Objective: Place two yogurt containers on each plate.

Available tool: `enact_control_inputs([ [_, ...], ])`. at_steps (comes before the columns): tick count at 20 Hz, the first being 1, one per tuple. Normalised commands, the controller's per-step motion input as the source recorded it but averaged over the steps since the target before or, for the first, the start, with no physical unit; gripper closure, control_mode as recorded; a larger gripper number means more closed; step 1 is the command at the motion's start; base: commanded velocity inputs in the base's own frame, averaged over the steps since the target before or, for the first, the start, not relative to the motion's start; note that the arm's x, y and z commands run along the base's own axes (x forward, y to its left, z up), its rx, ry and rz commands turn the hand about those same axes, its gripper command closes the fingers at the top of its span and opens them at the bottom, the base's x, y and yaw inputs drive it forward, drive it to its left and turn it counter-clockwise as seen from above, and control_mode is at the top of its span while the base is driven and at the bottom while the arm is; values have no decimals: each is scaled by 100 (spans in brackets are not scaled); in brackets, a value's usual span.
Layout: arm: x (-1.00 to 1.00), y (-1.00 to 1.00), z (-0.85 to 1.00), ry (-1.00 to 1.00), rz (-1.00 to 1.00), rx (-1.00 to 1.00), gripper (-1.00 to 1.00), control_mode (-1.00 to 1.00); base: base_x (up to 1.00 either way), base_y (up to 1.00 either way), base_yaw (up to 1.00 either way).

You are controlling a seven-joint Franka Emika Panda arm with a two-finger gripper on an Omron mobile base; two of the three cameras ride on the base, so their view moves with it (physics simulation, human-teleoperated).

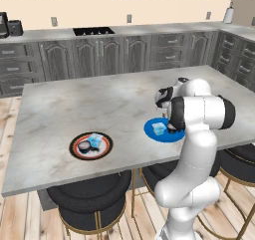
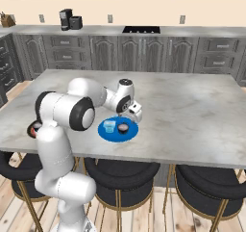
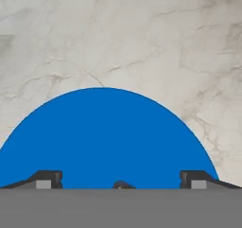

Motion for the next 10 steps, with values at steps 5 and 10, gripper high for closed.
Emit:
enact_control_inputs([
  [5,-56,-4,57,-30,0,0,-100,-100,0,0,0],
  [10,-90,-3,60,-18,0,0,-100,-100,0,0,0],
])
